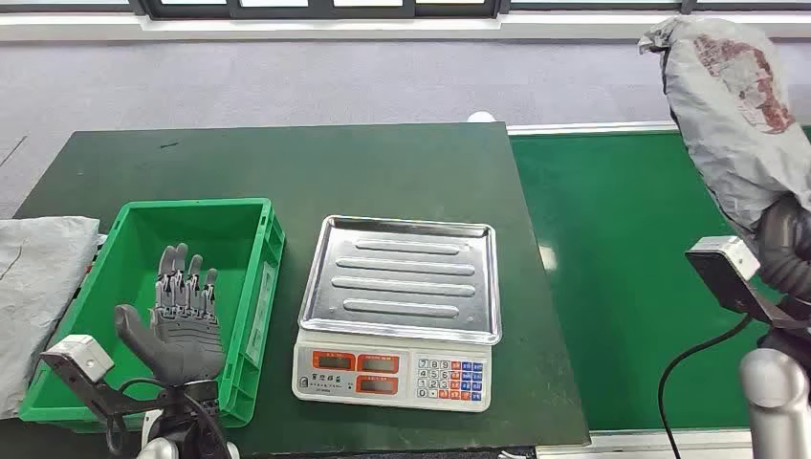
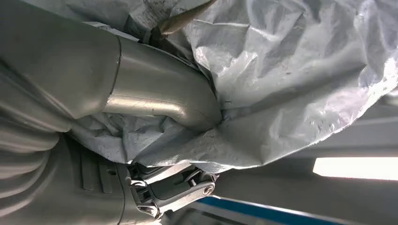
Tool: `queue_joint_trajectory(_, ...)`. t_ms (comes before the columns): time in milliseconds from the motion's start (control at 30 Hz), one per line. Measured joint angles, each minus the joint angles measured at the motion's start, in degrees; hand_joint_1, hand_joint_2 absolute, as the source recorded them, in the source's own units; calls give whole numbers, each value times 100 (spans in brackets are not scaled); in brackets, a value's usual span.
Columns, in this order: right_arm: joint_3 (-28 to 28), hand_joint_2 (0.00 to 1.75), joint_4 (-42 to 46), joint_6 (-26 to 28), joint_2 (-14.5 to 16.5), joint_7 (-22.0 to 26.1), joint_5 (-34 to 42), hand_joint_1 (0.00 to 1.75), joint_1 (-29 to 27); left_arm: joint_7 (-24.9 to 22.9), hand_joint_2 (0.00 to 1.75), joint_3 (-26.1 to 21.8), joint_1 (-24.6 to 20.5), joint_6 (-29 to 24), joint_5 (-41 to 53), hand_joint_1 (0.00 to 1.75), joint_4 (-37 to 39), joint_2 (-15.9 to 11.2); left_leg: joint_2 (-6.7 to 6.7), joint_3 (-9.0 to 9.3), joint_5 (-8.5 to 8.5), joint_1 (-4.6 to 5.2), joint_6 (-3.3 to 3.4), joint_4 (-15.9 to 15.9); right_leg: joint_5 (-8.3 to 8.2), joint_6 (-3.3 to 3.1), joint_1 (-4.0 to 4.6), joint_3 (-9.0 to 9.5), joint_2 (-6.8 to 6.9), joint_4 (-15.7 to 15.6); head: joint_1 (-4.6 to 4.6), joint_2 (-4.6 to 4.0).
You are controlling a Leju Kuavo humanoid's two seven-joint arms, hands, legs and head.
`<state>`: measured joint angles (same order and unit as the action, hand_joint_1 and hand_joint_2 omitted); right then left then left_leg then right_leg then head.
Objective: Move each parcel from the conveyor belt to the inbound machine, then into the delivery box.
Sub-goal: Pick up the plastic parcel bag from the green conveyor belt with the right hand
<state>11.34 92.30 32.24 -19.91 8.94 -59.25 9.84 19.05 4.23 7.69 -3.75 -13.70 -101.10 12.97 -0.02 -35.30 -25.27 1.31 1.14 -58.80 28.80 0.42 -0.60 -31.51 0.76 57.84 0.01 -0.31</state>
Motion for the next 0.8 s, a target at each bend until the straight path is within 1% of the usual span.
queue_joint_trajectory(67, -238, 175, -65, -17, 59, 41, -78, 175, 192, 47, 0, 33, -39, -37, -7, 0, 53, -7, 13, 4, 1, -1, -1, 0, -3, -4, 2, -2, -12, 0, 0, 0)
queue_joint_trajectory(133, -759, 175, -275, -104, 200, 96, -143, 175, 595, 133, 0, 106, -119, -114, -22, 0, 154, -18, 33, 13, 3, -6, -6, 1, -8, -10, 6, -5, -31, 1, -1, 0)
queue_joint_trajectory(233, -1625, 175, -737, -303, 574, 150, -54, 175, 1080, 237, 0, 235, -242, -296, -29, 0, 293, -42, 35, 19, 12, -19, -17, 1, -13, -17, 16, -3, -33, 1, -1, 0)
queue_joint_trajectory(333, -2444, 175, -1068, -264, 1038, 52, -6, 175, 1220, 293, 0, 358, -357, -518, 39, 0, 426, -63, 14, 18, 19, -30, -27, 0, -14, -22, 25, -2, -13, 1, -1, 0)
queue_joint_trajectory(367, -2705, 175, -1141, -229, 1157, -3, -6, 175, 1219, 304, 0, 395, -389, -565, 54, 0, 469, -67, 8, 17, 20, -31, -29, 1, -13, -24, 26, -3, -8, 1, -1, 0)
queue_joint_trajectory(433, -3089, 175, -1240, -194, 1298, -85, 12, 175, 1217, 313, 0, 447, -432, -619, 59, 0, 529, -80, 2, 12, 22, -33, -32, 1, -11, -27, 27, -4, -2, 2, -2, 0)
queue_joint_trajectory(567, -3426, 175, -1331, -441, 1458, 40, 198, 175, 1198, 320, 0, 495, -481, -680, 72, 0, 604, -109, 0, 5, 20, -33, -32, 1, -8, -28, 27, -8, -2, 1, -1, 0)
queue_joint_trajectory(667, -3636, 175, -1419, -543, 1707, 158, 114, 175, 1083, 313, 0, 575, -581, -719, 63, 0, 709, -120, 1, 3, 19, -32, -32, 1, -8, -28, 26, -13, -3, 1, -2, 0)
queue_joint_trajectory(800, -3943, 175, -1556, -613, 1986, 162, 92, 175, 937, 260, 0, 661, -763, -720, -43, 0, 878, -123, 0, 2, 20, -32, -32, 1, -9, -28, 26, -13, -1, 1, -1, 0)
